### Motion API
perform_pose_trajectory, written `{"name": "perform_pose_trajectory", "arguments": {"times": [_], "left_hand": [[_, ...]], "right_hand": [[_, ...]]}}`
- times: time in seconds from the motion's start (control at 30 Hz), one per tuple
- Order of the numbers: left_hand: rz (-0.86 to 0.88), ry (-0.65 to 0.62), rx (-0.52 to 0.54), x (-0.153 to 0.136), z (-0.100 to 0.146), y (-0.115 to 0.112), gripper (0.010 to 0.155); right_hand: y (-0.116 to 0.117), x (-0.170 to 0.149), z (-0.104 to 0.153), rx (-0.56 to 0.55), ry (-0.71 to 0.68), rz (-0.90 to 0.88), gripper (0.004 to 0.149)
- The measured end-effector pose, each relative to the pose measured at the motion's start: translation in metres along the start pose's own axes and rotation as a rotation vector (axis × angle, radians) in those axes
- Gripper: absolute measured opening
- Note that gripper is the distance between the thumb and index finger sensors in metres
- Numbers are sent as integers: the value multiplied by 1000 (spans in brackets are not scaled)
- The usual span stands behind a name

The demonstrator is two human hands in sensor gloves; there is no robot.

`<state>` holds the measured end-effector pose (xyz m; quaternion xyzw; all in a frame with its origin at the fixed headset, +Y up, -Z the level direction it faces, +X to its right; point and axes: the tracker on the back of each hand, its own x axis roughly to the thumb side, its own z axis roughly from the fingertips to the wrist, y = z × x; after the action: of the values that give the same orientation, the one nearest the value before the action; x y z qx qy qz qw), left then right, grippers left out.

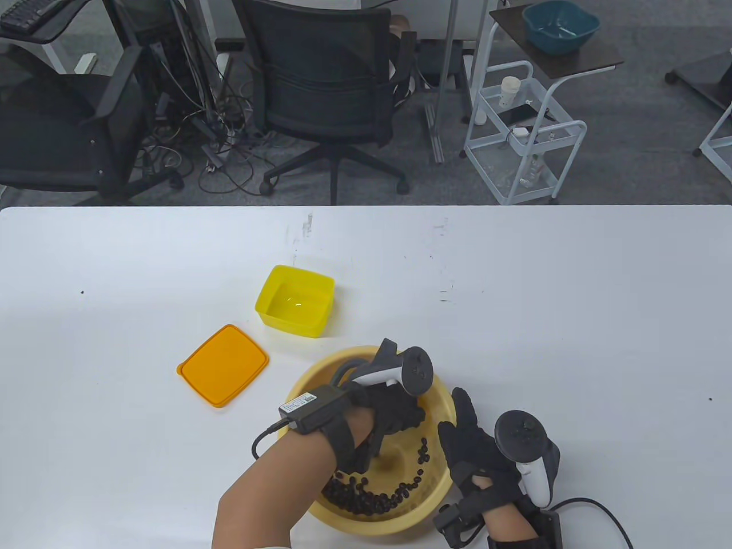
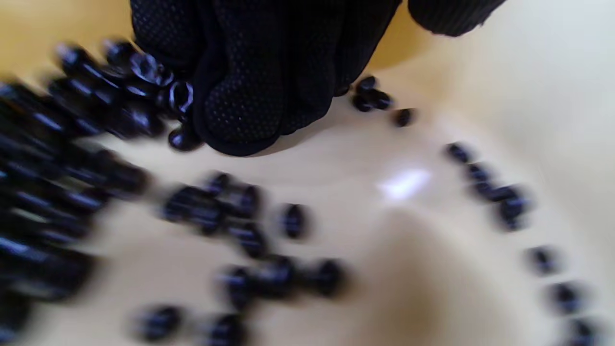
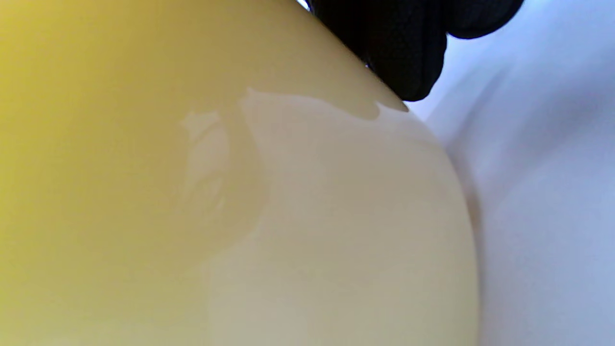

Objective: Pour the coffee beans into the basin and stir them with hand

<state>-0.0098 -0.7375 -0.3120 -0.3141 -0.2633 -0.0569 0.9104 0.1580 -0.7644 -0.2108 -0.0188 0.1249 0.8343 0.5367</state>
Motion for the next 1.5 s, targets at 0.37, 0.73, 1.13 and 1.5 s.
{"name": "perform_pose_trajectory", "arguments": {"times": [0.37, 0.73, 1.13, 1.5], "left_hand": [[-217, 239, -585, -11, -3, -30, 67], [382, -147, -727, 10, -11, -56, 65], [667, -242, -482, 3, -20, -39, 62], [518, -151, -217, -2, -9, -19, 63]], "right_hand": [[0, 0, 0, -1, -1, 2, 66], [0, 0, 0, -1, 0, 2, 66], [0, 0, 0, 0, 0, 1, 66], [0, 0, 0, 0, 0, 1, 66]]}}
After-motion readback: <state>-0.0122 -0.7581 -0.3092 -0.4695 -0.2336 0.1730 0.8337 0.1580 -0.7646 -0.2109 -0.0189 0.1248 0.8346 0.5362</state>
